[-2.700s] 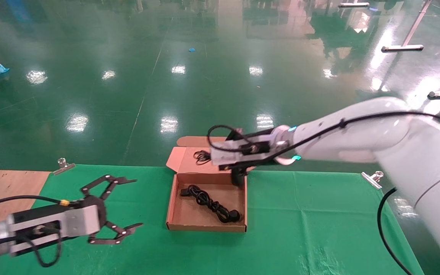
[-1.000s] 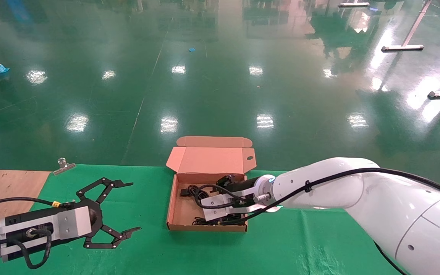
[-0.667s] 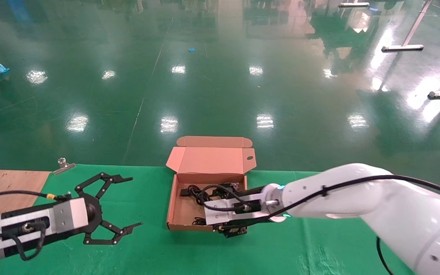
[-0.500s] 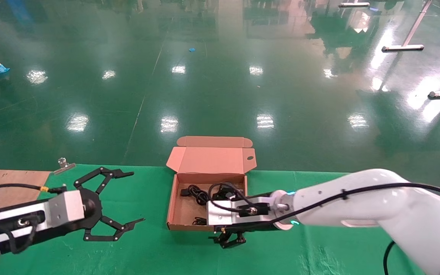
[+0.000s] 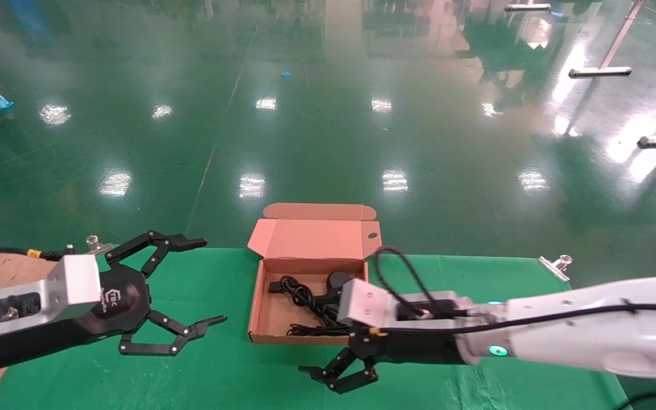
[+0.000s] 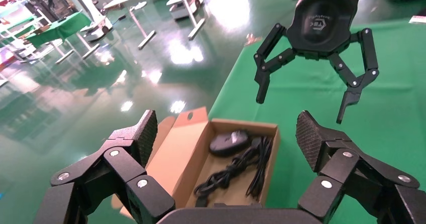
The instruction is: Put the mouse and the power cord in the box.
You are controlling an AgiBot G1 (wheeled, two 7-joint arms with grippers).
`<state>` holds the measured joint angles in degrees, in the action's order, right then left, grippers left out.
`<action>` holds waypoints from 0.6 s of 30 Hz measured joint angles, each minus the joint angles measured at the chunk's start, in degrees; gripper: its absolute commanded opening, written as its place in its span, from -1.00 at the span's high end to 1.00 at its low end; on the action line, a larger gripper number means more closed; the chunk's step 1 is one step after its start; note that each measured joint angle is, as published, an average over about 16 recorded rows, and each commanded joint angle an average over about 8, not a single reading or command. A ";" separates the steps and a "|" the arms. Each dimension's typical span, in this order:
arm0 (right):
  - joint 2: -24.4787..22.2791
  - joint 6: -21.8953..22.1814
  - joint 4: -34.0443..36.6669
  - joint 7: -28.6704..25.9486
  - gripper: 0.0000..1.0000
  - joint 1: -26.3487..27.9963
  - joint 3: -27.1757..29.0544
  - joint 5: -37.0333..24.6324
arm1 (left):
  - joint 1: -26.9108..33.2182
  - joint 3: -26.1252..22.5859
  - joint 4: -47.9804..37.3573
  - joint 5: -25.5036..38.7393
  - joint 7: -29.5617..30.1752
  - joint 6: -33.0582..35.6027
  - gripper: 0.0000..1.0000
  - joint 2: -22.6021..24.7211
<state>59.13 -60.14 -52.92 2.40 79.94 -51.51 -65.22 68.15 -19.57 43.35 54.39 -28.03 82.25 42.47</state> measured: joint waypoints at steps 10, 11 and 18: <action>-7.26 -7.70 -6.22 -3.96 -1.00 -5.54 10.69 7.04 | -1.95 1.05 8.93 -3.70 11.46 1.02 -1.00 -2.20; -7.99 -8.46 -6.84 -4.36 -1.00 -6.09 11.75 7.74 | -2.14 1.15 9.82 -4.07 12.60 1.12 -1.00 -2.42; -13.05 -13.83 -11.18 -7.12 -1.00 -9.95 19.21 12.65 | -3.50 1.89 16.05 -6.65 20.60 1.83 -1.00 -3.96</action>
<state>46.08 -73.98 -64.11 -4.72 69.99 -32.30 -52.57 64.65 -17.69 59.41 47.74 -7.44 84.08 38.51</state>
